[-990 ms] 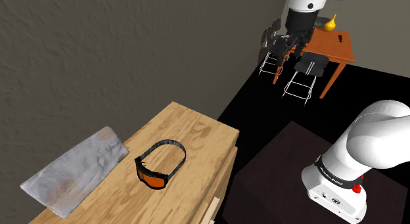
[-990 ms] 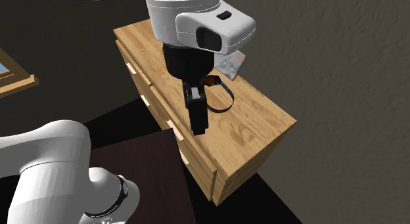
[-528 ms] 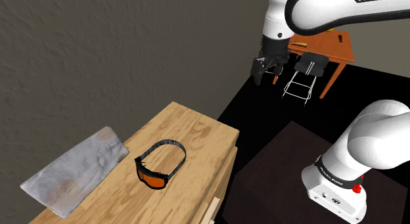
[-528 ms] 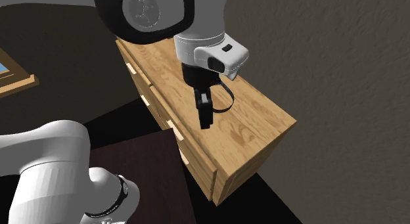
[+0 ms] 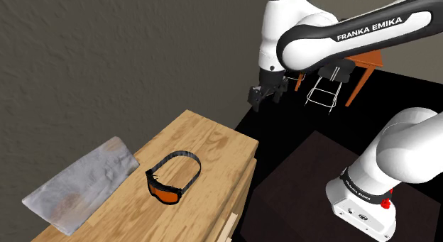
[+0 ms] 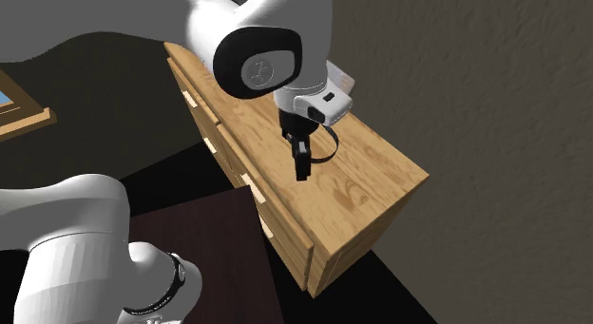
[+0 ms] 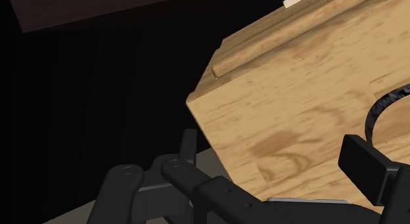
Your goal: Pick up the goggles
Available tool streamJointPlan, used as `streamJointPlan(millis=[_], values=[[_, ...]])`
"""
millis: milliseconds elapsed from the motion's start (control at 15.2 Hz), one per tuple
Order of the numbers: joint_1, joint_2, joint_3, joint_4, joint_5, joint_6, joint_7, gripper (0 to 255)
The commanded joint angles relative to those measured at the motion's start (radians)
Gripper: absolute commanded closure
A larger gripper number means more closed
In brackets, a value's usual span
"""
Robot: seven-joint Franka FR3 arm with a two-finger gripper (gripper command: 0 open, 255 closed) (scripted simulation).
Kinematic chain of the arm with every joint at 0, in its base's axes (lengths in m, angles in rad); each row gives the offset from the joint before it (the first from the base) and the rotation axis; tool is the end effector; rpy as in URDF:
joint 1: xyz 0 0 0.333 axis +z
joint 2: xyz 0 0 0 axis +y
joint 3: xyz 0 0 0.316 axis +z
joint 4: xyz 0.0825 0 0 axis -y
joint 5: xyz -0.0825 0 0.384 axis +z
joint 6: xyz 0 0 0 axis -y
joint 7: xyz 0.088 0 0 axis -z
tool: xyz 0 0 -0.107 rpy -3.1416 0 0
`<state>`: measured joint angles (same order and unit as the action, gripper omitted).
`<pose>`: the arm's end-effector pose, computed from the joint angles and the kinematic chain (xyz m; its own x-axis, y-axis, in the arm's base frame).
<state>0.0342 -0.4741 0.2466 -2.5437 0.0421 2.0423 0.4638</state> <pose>0.3762 0.1110 0.4256 0.9734 -0.2293 -0.0002 -0.2285 -0.9699 0.0838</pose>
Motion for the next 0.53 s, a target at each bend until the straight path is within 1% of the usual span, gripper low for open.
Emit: streamJointPlan(millis=[0,264,462], values=[[0.002,0.068,0.025,0.001,0.007,0.069,0.038,0],[0.004,0.211,0.073,0.022,0.003,0.191,0.119,0],[0.003,0.328,0.105,0.054,-0.019,0.275,0.187,0]])
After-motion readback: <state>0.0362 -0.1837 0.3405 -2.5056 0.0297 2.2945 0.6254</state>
